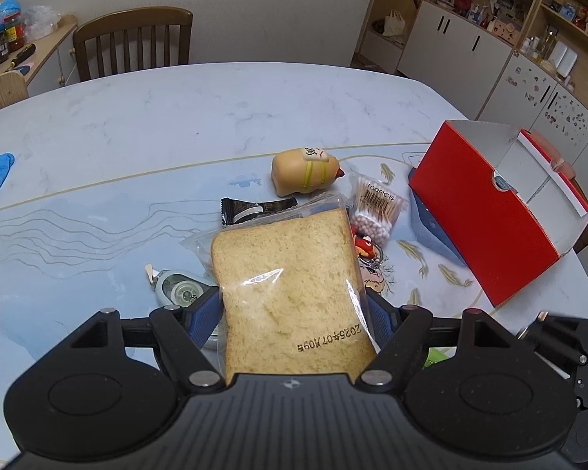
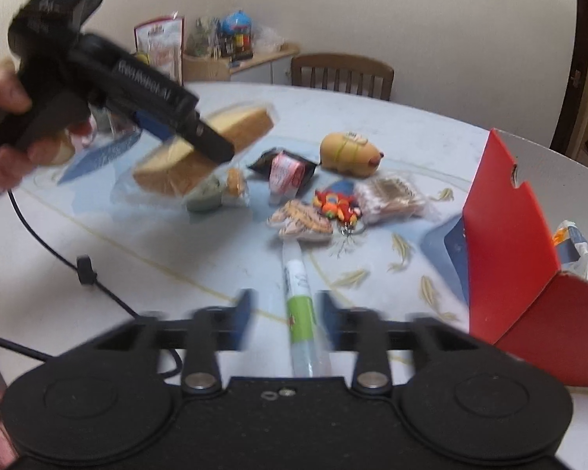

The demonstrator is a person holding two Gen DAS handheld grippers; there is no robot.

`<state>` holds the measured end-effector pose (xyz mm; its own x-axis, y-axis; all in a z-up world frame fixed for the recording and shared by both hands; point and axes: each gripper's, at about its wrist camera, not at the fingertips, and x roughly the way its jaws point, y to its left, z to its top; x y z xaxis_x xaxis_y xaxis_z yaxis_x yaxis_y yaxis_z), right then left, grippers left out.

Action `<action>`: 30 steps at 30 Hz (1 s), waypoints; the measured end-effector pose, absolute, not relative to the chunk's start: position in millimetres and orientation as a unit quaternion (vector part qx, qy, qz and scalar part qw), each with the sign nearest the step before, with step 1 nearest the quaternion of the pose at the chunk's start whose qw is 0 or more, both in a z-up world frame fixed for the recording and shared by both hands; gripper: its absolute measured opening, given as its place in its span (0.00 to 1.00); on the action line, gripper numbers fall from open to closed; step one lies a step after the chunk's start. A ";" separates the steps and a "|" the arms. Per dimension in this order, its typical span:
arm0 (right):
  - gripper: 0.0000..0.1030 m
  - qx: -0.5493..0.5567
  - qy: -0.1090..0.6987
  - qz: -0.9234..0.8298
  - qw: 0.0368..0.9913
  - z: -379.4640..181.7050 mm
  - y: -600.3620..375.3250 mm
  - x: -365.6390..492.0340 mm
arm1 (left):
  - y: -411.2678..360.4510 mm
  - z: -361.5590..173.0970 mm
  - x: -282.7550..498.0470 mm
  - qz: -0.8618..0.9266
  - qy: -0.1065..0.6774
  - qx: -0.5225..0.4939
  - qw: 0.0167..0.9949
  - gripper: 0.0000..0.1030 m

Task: Organize objects
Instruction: 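Carry the bread slice and glue stick over the red box with both grippers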

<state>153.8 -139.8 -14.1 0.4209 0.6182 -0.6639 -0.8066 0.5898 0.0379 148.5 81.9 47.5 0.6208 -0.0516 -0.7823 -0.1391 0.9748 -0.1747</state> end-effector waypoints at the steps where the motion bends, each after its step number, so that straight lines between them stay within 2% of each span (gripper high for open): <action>1: 0.75 -0.148 0.320 0.433 0.829 -15.0 -139.9 152.7 | 82.4 47.2 148.5 0.024 0.435 -0.110 0.894 0.73; 11: 0.71 -0.179 0.348 0.411 0.823 -41.3 -131.7 160.3 | 83.3 38.5 148.4 0.024 0.441 -0.105 0.891 0.73; 13: 0.59 -0.178 0.355 0.406 0.823 -44.9 -131.1 163.2 | 83.1 37.5 148.6 0.024 0.443 -0.104 0.890 0.73; 17: 0.52 -0.174 0.356 0.406 0.823 -47.2 -131.2 163.9 | 81.2 36.8 148.8 0.024 0.444 -0.101 0.890 0.73; 20: 0.39 -0.173 0.355 0.408 0.823 -46.2 -130.7 161.0 | 79.8 36.5 149.6 0.023 0.445 -0.098 0.890 0.73; 22: 0.24 -0.168 0.357 0.407 0.824 -44.9 -130.7 160.5 | 78.0 36.1 150.5 0.022 0.446 -0.098 0.889 0.73; 23: 0.21 -0.164 0.357 0.405 0.825 -44.7 -131.3 160.2 | 77.1 35.8 150.9 0.022 0.447 -0.097 0.889 0.73; 25: 0.17 -0.156 0.355 0.399 0.831 -45.2 -132.2 159.2 | 74.0 35.1 151.6 0.020 0.448 -0.095 0.889 0.73; 30: 0.17 -0.141 0.331 0.380 0.852 -41.2 -135.4 151.8 | 63.0 36.2 154.3 0.017 0.451 -0.085 0.889 0.73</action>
